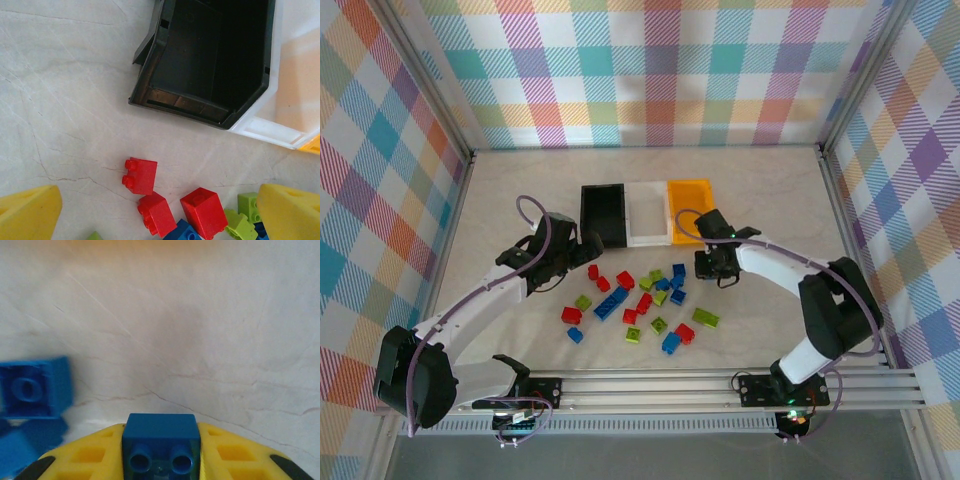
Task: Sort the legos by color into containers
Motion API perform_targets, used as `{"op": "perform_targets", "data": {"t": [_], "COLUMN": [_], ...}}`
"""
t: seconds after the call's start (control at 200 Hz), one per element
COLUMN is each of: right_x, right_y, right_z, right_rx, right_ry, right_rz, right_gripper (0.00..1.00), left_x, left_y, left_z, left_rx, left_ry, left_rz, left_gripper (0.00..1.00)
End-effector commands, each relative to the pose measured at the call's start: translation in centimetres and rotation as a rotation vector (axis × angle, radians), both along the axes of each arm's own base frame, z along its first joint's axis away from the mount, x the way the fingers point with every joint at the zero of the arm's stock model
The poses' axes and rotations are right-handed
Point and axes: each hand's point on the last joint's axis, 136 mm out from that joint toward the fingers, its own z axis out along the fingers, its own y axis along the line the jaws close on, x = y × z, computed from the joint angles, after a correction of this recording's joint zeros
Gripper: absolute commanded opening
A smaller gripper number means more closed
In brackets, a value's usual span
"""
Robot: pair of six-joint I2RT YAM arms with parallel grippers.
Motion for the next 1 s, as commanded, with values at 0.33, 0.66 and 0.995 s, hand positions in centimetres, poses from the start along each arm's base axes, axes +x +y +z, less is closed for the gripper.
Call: {"op": "perform_targets", "data": {"t": [0.33,0.66,0.995], "right_x": [14.2,19.1,14.4], "right_y": [2.4,4.2,4.1], "right_z": [6.0,7.2,9.3], "right_rx": [0.014,0.105,0.205], "right_ry": [-0.194,-0.245,-0.269], "right_rz": [-0.059,-0.049,-0.030], "right_gripper": [0.31,0.68,0.77], "left_x": [-3.1,-6.1,-8.6], "left_y": [1.6,4.6,4.5], "left_z": [-0.6,-1.0,-5.0], "left_rx": [0.058,0.138,0.122], "left_ry": [0.102,0.183,0.376], "left_rz": [0.017,0.102,0.106], "left_gripper": [0.99,0.98,0.80]}}
